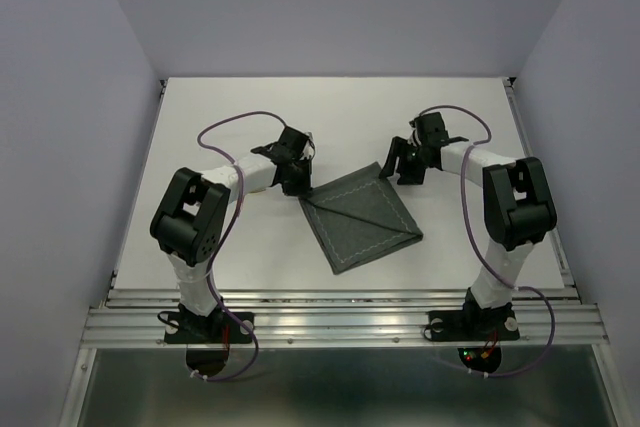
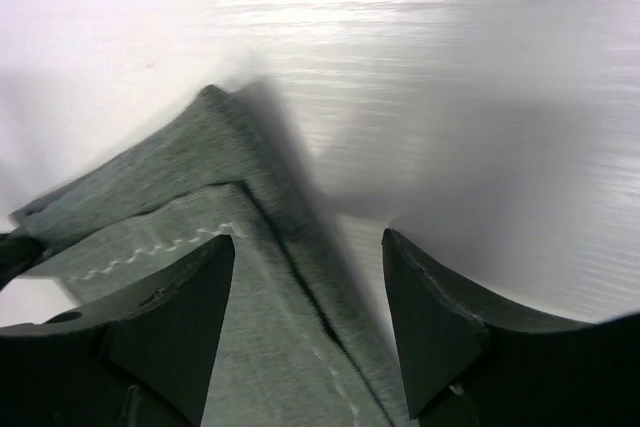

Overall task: Fold the napkin into a case and place the utensils inside
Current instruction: Smooth out the top corner of the smaller-rectangle-folded napkin at the center of the board.

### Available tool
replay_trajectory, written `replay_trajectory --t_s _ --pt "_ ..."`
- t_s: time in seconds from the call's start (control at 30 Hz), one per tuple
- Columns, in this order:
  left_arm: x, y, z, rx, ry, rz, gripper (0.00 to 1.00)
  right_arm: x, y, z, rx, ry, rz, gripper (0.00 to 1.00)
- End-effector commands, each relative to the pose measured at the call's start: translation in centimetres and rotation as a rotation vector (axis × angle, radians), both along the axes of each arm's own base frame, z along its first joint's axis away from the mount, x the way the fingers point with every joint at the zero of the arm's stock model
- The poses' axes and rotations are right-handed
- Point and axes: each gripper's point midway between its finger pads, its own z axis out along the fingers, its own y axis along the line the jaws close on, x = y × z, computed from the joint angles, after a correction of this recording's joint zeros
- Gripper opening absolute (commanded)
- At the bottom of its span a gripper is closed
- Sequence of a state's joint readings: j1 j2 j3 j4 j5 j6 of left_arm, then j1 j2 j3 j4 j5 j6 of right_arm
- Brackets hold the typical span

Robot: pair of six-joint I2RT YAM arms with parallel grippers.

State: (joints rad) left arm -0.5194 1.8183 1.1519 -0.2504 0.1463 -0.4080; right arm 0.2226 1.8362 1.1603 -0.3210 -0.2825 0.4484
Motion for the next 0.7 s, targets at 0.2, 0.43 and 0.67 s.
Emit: replay_trajectory --t_s 0.2,0.43,0.67 --pt "1.1 0.1 1.8 -0.015 -0.042 -0.029 0.0 2.1 2.9 -1.5 0.13 0.014 0.073 0.54" --pt "1.1 0.0 1.8 -0.015 -0.043 -0.049 0.0 3.4 3.6 -1.5 0.177 0.012 0.036 0.18" --pt "1.0 -0.3 2.8 -0.035 -0.054 -0.07 0.0 4.5 1.3 2.2 0.107 -0.112 -0.124 0.01"
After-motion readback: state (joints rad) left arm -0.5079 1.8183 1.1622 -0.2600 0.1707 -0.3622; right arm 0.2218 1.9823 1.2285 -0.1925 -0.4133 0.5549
